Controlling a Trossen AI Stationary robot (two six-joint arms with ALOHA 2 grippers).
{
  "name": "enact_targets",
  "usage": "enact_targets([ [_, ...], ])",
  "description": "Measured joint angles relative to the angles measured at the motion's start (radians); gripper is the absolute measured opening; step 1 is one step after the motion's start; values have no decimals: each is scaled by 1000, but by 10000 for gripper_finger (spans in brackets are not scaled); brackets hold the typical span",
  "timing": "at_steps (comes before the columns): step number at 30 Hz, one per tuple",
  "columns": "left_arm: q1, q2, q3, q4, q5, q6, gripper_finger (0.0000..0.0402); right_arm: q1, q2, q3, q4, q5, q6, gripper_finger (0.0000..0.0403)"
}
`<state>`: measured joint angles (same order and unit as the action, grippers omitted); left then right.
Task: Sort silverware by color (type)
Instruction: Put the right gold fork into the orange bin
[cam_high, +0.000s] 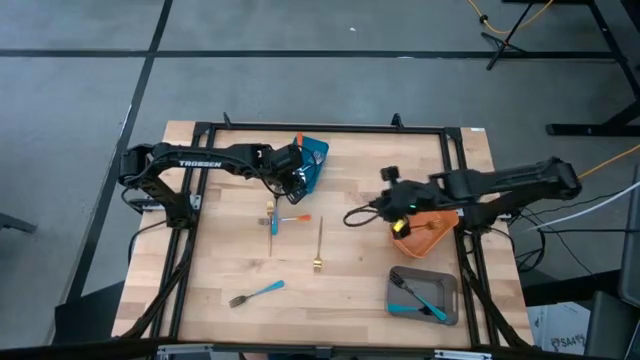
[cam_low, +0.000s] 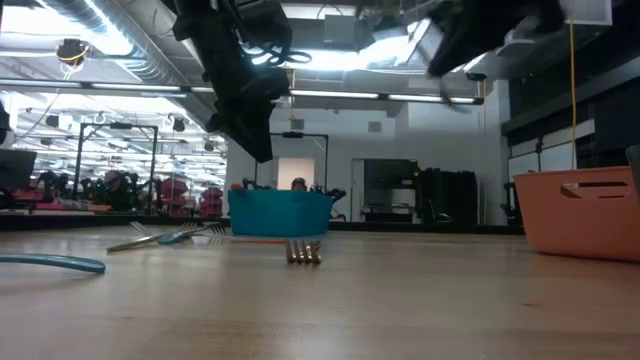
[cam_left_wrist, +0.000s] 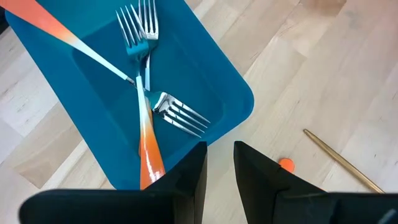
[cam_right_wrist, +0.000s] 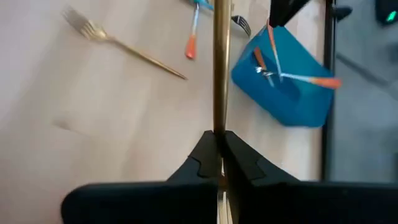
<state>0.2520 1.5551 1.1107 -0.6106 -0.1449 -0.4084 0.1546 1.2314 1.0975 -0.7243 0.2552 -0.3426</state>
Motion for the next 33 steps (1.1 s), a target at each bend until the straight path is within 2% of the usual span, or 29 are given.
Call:
enact_targets([
  [5, 0, 0, 0, 1, 0, 0, 73, 91, -88, 0, -114, 28, 283, 1],
  [11, 0, 0, 0, 1, 0, 0, 73, 196, -129, 0, -283, 111, 492, 1],
  [15, 0, 0, 0, 0, 0, 0, 73, 253, -149, -49, -300, 152, 569, 1],
  [26, 0, 0, 0, -1, 0, 0, 73, 381, -238, -306, -297, 155, 837, 1],
  [33, 0, 0, 0, -1, 0, 0, 73, 402, -319, -429, -298, 156, 861, 1],
])
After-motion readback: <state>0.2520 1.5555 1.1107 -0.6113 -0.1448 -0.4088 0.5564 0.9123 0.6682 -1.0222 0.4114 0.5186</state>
